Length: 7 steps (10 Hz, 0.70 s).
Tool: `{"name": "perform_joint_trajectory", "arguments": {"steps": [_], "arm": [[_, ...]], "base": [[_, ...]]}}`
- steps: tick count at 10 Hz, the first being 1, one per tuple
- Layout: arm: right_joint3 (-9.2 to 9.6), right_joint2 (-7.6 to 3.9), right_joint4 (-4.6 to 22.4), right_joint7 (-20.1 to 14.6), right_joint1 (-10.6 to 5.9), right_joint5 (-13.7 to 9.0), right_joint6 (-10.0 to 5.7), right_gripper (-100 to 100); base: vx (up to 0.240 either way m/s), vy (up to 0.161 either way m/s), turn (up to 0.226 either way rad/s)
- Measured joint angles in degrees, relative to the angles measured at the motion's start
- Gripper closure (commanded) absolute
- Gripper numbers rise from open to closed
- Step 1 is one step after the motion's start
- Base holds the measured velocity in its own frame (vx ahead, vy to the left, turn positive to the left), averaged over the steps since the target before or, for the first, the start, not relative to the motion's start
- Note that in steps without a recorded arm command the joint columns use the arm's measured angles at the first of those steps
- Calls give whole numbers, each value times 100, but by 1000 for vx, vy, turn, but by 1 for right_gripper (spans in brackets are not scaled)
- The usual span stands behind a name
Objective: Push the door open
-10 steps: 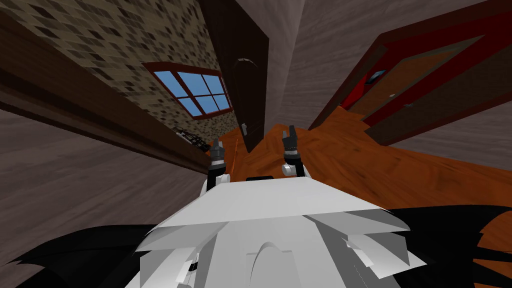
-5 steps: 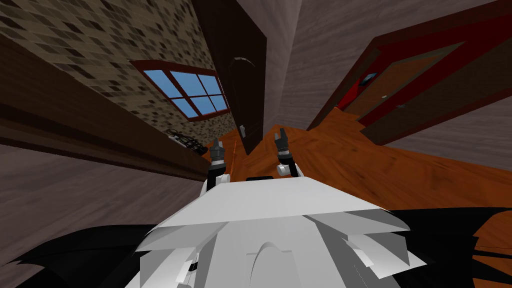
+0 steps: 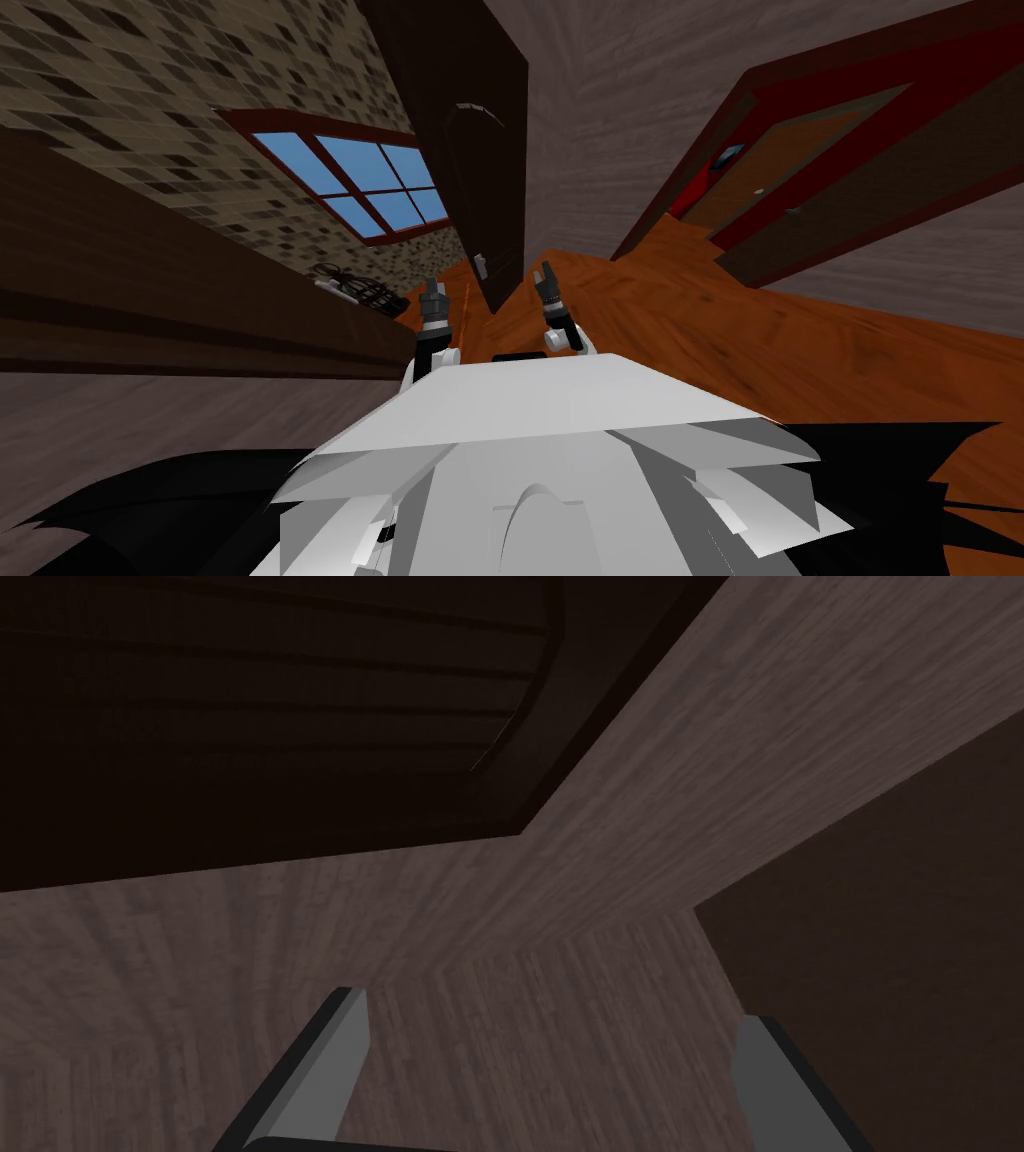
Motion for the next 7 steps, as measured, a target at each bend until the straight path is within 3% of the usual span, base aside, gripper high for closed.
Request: {"name": "perform_joint_trajectory", "arguments": {"steps": [3, 7], "arm": [[333, -43, 469, -167, -360, -67, 59, -100], [804, -26, 807, -289, -632, -92, 216, -100]], "base": [[124, -5, -67], [102, 3, -50]]}}
